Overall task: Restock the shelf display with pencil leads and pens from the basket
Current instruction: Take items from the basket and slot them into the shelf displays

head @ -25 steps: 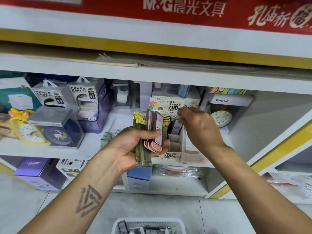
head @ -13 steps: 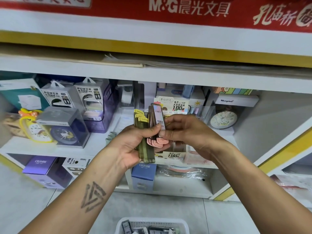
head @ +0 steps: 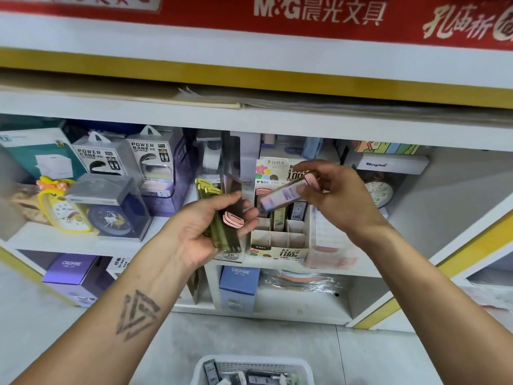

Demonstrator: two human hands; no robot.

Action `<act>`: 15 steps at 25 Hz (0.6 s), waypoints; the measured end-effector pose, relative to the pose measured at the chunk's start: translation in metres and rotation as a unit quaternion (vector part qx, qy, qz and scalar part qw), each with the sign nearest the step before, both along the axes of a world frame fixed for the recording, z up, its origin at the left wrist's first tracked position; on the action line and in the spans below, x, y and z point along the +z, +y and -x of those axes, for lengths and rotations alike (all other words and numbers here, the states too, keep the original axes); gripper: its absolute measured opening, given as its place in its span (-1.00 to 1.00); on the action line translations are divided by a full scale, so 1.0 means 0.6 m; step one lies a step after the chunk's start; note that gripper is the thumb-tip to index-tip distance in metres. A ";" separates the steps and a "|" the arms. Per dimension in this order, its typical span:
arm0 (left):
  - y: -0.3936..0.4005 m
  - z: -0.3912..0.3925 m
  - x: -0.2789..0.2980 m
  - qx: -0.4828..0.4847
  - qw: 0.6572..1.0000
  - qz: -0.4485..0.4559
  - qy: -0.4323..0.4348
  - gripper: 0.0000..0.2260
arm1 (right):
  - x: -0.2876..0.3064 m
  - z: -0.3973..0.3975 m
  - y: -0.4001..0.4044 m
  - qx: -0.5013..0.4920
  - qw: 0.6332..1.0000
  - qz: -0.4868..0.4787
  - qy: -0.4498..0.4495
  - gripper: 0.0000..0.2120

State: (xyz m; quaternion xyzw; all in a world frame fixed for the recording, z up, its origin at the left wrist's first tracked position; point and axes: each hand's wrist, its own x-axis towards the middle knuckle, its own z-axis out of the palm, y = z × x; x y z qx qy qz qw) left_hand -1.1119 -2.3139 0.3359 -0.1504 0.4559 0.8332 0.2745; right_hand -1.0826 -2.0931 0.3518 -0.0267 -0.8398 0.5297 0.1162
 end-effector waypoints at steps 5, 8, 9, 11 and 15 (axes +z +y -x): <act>-0.006 -0.001 0.002 -0.002 1.000 -0.007 -0.003 -0.92 | -0.005 0.001 0.006 0.037 0.997 -0.068 0.027 -0.83; -0.006 -0.003 0.000 -0.006 1.000 -0.007 -0.005 -0.91 | -0.023 0.003 0.002 -0.038 0.975 -0.213 0.050 -0.82; -0.006 -0.003 0.000 -0.008 1.000 -0.006 -0.006 -0.91 | -0.025 0.004 -0.001 -0.045 0.971 -0.229 0.059 -0.81; -0.006 -0.003 -0.001 -0.012 1.000 -0.002 -0.011 -0.91 | -0.028 0.008 -0.007 -0.021 0.973 -0.219 0.072 -0.79; -0.010 -0.003 -0.003 -0.012 1.000 0.006 -0.015 -0.87 | -0.031 0.016 -0.033 0.033 0.958 -0.249 0.140 -0.78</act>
